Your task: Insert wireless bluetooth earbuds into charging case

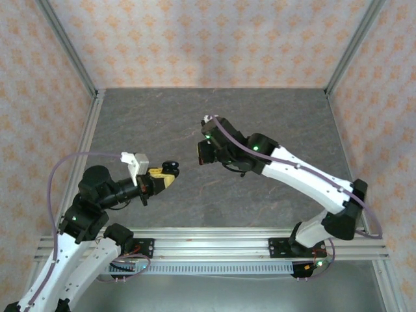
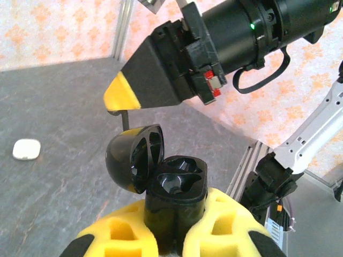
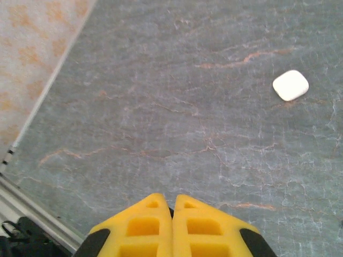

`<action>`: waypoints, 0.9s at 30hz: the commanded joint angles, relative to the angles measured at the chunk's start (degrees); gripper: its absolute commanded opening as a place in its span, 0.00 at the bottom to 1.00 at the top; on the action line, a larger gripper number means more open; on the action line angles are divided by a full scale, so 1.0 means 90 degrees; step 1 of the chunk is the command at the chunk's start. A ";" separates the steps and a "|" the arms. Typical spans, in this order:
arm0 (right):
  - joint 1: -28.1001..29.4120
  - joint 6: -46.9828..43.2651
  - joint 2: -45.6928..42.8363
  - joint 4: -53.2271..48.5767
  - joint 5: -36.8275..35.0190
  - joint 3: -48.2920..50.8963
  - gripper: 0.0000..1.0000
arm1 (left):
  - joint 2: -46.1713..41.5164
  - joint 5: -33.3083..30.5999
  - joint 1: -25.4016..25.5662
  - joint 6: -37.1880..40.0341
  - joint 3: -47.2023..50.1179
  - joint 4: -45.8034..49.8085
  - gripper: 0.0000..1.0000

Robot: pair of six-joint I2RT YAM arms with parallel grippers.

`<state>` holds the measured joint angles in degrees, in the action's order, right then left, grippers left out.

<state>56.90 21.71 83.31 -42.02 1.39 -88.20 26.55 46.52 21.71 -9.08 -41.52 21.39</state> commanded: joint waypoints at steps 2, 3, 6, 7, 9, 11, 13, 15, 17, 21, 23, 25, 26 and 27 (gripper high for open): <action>0.0012 -0.0167 -0.0700 0.0691 -0.0119 0.0137 0.02 | 0.0396 0.0478 0.0007 0.0043 -0.0525 -0.0925 0.00; 0.0020 -0.0199 -0.0842 0.0817 -0.0084 0.0143 0.02 | 0.0514 0.0525 0.0023 0.0043 -0.0633 -0.0955 0.00; 0.0041 -0.0350 -0.1152 0.1175 0.0097 0.0162 0.02 | 0.0857 0.0635 0.0085 0.0081 -0.0944 -0.0984 0.00; 0.0059 -0.0399 -0.1212 0.1259 0.0157 0.0140 0.02 | 0.0953 0.0658 0.0104 0.0100 -0.1029 -0.0983 0.00; 0.0092 -0.0545 -0.1307 0.1421 0.0302 0.0063 0.02 | 0.1148 0.0671 0.0144 0.0126 -0.1180 -0.1012 0.00; 0.0141 -0.0686 -0.1324 0.1498 0.0393 -0.0077 0.02 | 0.1294 0.0661 0.0164 0.0114 -0.1283 -0.1084 0.00; 0.0207 -0.0843 -0.1300 0.1543 0.0511 -0.0244 0.02 | 0.1443 0.0666 0.0181 0.0056 -0.1350 -0.1200 0.00; 0.0318 -0.1085 -0.1238 0.1566 0.0601 -0.0422 0.03 | 0.1601 0.0689 0.0186 -0.0015 -0.1426 -0.1304 0.00; 0.0468 -0.1315 -0.1132 0.1490 0.0604 -0.0637 0.03 | 0.1728 0.0719 0.0206 -0.0045 -0.1488 -0.1388 0.00; 0.0664 -0.1599 -0.0895 0.1378 0.0561 -0.0974 0.03 | 0.1915 0.0767 0.0233 -0.0048 -0.1575 -0.1447 0.00; 0.0701 -0.1655 -0.0832 0.1430 0.0577 -0.1010 0.03 | 0.1972 0.0829 0.0224 -0.0053 -0.1621 -0.1442 0.00; 0.0733 -0.1704 -0.0782 0.1502 0.0629 -0.0992 0.03 | 0.2035 0.0908 0.0230 -0.0041 -0.1678 -0.1393 0.00; 0.0740 -0.1723 -0.0748 0.1505 0.0646 -0.0972 0.03 | 0.2066 0.0952 0.0229 -0.0036 -0.1710 -0.1371 0.00; 0.0745 -0.1744 -0.0731 0.1505 0.0665 -0.0939 0.03 | 0.2080 0.0982 0.0227 -0.0035 -0.1743 -0.1355 0.00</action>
<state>63.13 8.27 76.07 -30.04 6.52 -95.81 45.39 52.73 23.29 -9.13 -54.52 11.66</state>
